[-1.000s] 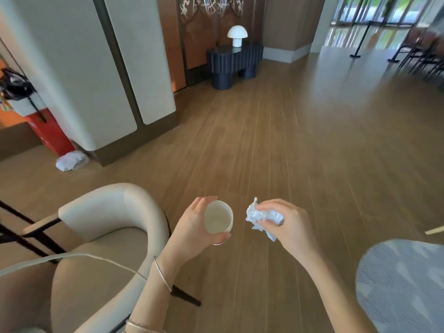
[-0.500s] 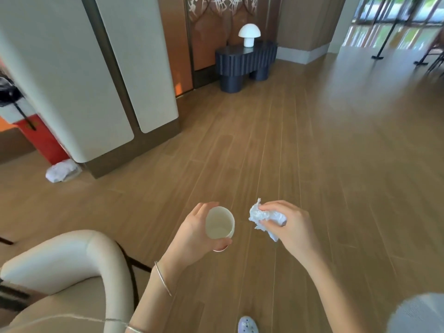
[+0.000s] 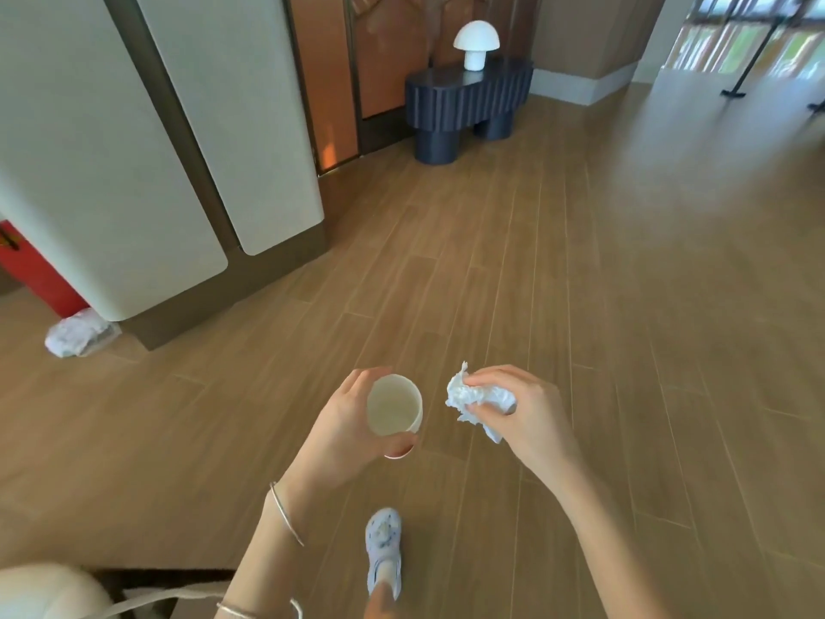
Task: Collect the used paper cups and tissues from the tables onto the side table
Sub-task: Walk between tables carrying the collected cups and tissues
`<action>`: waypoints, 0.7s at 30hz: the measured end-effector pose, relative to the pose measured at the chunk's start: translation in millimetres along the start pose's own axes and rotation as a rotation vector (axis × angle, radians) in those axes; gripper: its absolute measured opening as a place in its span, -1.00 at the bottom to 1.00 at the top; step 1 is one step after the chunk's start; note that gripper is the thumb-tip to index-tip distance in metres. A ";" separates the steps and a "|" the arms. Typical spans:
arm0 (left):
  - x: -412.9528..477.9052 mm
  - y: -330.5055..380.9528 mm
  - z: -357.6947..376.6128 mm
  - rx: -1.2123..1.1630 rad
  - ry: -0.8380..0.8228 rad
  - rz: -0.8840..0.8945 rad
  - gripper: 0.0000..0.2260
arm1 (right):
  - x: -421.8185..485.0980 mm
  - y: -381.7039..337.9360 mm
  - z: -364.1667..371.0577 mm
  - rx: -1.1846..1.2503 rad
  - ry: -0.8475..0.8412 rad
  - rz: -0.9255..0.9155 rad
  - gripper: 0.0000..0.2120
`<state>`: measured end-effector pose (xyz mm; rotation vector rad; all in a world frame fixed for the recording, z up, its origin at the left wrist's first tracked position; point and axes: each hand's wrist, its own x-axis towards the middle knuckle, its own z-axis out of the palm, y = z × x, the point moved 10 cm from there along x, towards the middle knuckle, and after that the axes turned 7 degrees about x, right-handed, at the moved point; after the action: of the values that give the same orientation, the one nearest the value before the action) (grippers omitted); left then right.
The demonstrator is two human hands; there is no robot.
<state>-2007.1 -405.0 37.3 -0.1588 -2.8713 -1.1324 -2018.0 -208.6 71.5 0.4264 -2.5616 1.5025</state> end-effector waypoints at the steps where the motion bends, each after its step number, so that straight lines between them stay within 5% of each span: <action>1: 20.9 -4.2 -0.4 0.006 -0.002 0.006 -0.31 | 18.5 7.5 2.8 -0.005 0.004 0.005 -0.79; 21: 420.4 -90.6 -44.3 0.028 -0.059 0.046 -0.29 | 387.7 113.8 57.6 0.018 0.036 0.097 -0.76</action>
<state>-2434.6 -468.9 44.0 -0.2603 -2.9162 -1.0978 -2420.5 -272.6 50.2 0.2790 -2.5770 1.5515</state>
